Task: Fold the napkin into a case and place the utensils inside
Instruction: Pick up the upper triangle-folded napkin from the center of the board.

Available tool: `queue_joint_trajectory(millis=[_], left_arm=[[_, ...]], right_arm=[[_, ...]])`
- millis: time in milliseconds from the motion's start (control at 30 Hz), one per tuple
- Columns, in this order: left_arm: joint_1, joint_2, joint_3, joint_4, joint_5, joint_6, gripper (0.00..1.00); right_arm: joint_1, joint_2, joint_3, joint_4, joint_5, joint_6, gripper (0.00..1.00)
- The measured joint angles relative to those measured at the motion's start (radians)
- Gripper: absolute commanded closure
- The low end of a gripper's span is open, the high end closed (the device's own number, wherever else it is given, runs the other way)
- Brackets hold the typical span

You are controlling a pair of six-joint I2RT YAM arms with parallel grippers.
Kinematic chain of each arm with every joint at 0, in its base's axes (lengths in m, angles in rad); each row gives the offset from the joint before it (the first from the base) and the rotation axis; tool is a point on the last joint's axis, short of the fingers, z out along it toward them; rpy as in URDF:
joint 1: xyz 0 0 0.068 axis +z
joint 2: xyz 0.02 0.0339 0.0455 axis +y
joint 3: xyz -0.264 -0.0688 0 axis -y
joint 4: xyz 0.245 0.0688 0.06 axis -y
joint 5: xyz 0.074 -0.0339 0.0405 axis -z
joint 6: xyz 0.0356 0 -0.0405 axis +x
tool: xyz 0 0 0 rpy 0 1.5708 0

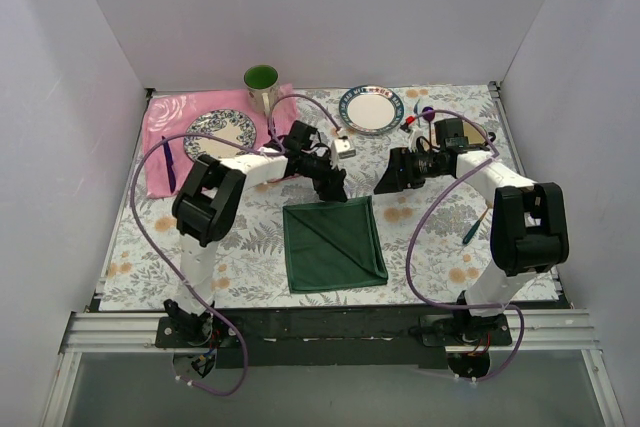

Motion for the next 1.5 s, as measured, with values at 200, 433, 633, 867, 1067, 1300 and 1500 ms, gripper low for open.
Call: queue_joint_trajectory(millis=[200, 433, 633, 867, 1067, 1300, 1500], left_arm=[[-0.052, 0.075, 0.034, -0.007, -0.019, 0.042, 0.5], [-0.08, 0.085, 0.042, -0.006, -0.021, 0.082, 0.59], [-0.087, 0.094, 0.048, 0.002, -0.02, 0.1, 0.76], [-0.087, 0.097, 0.047, 0.013, -0.02, 0.108, 0.84], [-0.086, 0.087, 0.009, 0.062, -0.007, 0.103, 0.87], [-0.086, 0.035, -0.072, 0.115, -0.005, 0.093, 0.9], [-0.087, 0.012, -0.104, 0.153, -0.004, 0.09, 0.94]], right_arm=[[-0.015, 0.045, 0.0, -0.021, 0.01, -0.005, 0.08], [-0.018, 0.093, 0.0, -0.014, 0.015, -0.009, 0.1], [-0.018, 0.153, 0.0, 0.009, 0.014, -0.011, 0.11], [-0.018, 0.185, 0.0, 0.078, 0.0, -0.007, 0.11], [-0.01, 0.217, 0.001, 0.142, -0.023, -0.005, 0.12], [0.022, 0.259, 0.024, 0.199, -0.066, -0.005, 0.18], [0.035, 0.293, 0.038, 0.22, -0.11, -0.003, 0.2]])
